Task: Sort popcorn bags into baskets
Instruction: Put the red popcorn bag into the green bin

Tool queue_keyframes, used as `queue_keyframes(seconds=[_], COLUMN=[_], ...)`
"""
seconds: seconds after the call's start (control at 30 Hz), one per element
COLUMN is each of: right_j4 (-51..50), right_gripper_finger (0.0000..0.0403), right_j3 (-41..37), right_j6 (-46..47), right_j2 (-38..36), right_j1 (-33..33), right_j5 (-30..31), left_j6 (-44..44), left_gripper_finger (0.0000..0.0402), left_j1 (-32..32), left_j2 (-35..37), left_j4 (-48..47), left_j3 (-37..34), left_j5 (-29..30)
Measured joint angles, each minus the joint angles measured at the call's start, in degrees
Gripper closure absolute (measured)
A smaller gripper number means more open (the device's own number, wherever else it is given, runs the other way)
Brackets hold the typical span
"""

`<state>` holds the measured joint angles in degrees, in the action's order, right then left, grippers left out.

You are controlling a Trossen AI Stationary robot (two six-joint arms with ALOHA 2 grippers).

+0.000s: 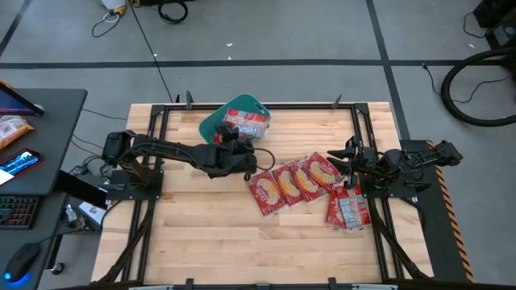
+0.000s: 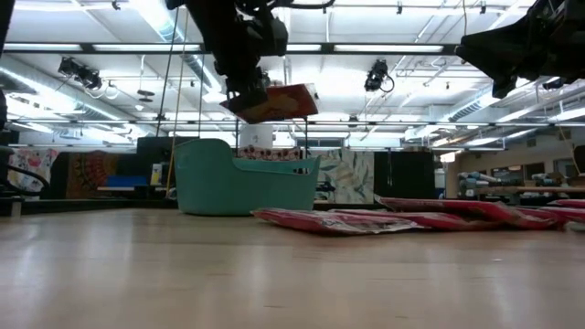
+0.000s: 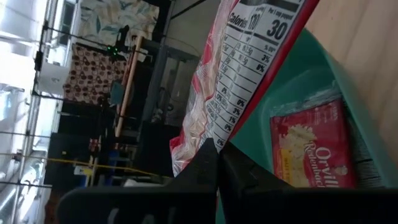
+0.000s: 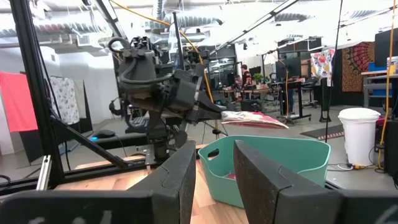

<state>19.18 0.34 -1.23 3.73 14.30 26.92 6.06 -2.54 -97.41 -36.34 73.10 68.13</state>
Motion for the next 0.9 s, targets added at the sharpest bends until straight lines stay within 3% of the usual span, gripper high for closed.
queue_keyframes(seconds=[0.9], right_j4=[0.0], right_gripper_finger=[0.0289], right_j3=[0.0], right_j6=[0.0], right_j2=[0.0], right_j1=[0.0], right_j5=[0.0], left_j6=[-0.3], left_gripper_finger=[0.0392], left_j1=[0.8], left_j2=[0.0], left_j4=[0.0], left_j3=[0.0], left_j5=[-2.0])
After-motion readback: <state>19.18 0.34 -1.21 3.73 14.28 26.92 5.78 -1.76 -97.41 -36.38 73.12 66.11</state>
